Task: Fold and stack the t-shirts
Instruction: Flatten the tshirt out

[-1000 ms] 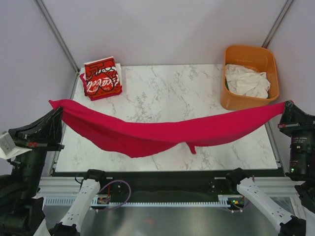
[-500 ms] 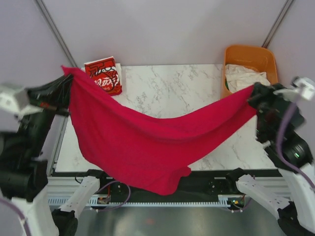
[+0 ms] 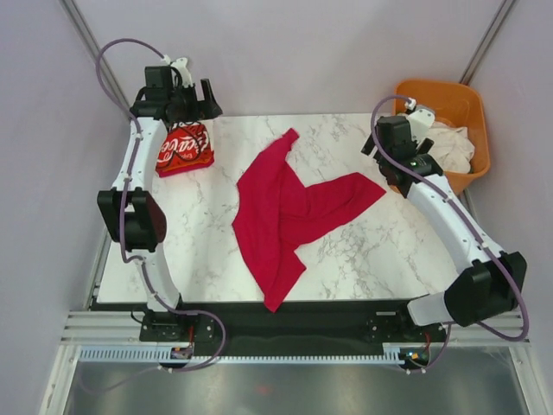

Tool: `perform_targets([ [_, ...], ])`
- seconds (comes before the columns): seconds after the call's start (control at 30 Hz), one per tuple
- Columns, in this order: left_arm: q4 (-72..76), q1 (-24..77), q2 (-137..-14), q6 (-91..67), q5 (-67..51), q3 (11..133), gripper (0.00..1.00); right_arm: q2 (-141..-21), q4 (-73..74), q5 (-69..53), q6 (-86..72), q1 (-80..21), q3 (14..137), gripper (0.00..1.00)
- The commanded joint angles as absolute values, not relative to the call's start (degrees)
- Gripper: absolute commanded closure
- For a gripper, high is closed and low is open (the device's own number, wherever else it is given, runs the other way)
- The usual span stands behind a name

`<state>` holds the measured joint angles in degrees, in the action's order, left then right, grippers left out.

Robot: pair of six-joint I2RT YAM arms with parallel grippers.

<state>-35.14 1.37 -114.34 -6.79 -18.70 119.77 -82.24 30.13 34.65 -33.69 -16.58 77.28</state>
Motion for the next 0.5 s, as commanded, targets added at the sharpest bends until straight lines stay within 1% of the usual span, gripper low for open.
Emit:
perform_targets([
  [0.0,-34.1,2.9,-101.5,-12.5,-20.0,113.3,0.0,-75.6,25.5,31.5,-33.8,-17.1,73.9,0.02],
  [0.03,-34.1,3.6,-97.3,-13.6,-18.4,107.2,0.0,-75.2,25.1,30.2,-33.5,-17.1,71.9,0.02],
  [0.07,-34.1,4.0,-94.0,-15.9,-15.1,103.6,0.0,-74.8,24.5,25.4,-33.2,-17.1,70.7,0.02],
  [0.1,-33.7,4.6,-91.1,-17.3,-13.6,99.6,0.0,-74.7,24.2,23.3,-33.2,-17.1,69.4,0.02],
  [0.13,-33.2,5.4,-84.3,-18.7,-12.7,91.4,0.0,-74.6,24.3,21.8,-33.1,-17.1,67.1,0.02],
  [0.2,-32.6,6.8,-77.9,-21.3,-12.2,83.0,0.0,-74.5,23.3,17.4,-32.7,-17.0,64.2,0.02],
  [0.23,-32.6,8.5,-74.2,-21.3,-12.2,75.2,0.0,-74.6,23.3,16.8,-32.8,-17.0,61.8,0.02],
  [0.27,-32.6,9.4,-68.1,-21.3,-12.2,71.4,0.0,-74.4,22.9,15.9,-32.7,-17.0,60.7,0.02],
  [0.3,-31.3,10.3,-64.6,-30.0,-12.0,64.2,0.07,-74.4,22.5,15.6,-32.5,-17.0,58.8,0.02],
  [0.33,-31.1,12.3,-61.8,-32.0,-11.5,60.9,0.12,-74.4,22.0,15.4,-32.5,-17.0,58.2,0.02],
  [0.37,-31.1,13.5,-56.7,-35.4,-11.2,57.8,0.12,-74.4,21.8,15.1,-32.0,-17.0,57.7,0.02],
  [0.4,-31.2,15.7,-54.6,-37.0,-11.2,52.1,0.14,-74.4,21.8,15.1,-31.8,-17.1,57.4,0.02],
  [0.43,-31.4,17.0,-52.8,-40.4,-12.0,49.3,0.17,-74.3,21.8,15.2,-31.6,-17.1,57.4,0.02],
  [0.47,-31.9,18.2,-49.6,-42.0,-12.1,46.9,0.18,-74.0,21.9,15.5,-31.4,-17.0,57.3,0.02],
])
